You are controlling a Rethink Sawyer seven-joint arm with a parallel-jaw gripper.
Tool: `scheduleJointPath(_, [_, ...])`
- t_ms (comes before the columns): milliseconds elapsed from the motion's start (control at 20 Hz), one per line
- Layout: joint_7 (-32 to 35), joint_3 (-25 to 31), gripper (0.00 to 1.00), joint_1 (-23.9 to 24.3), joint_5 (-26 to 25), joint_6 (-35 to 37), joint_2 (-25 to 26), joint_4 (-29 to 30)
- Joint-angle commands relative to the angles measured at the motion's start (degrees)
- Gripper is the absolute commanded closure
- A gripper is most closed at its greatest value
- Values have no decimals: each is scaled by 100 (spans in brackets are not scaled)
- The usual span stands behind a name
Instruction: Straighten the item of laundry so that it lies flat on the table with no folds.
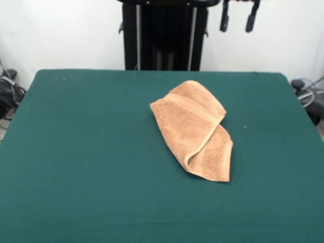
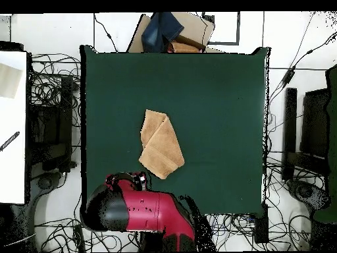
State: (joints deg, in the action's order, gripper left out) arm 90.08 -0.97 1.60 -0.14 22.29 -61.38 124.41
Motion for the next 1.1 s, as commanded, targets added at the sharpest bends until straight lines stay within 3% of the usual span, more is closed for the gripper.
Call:
scheduleJointPath(50, [1383, -420, 0, -209, -319, -979, 1064, 3])
scheduleJointPath(450, [1253, -130, 0, 79, -205, -2217, 1864, 193])
scheduleJointPath(1100, [980, 6, 0, 184, 10, -2314, 2424, -360])
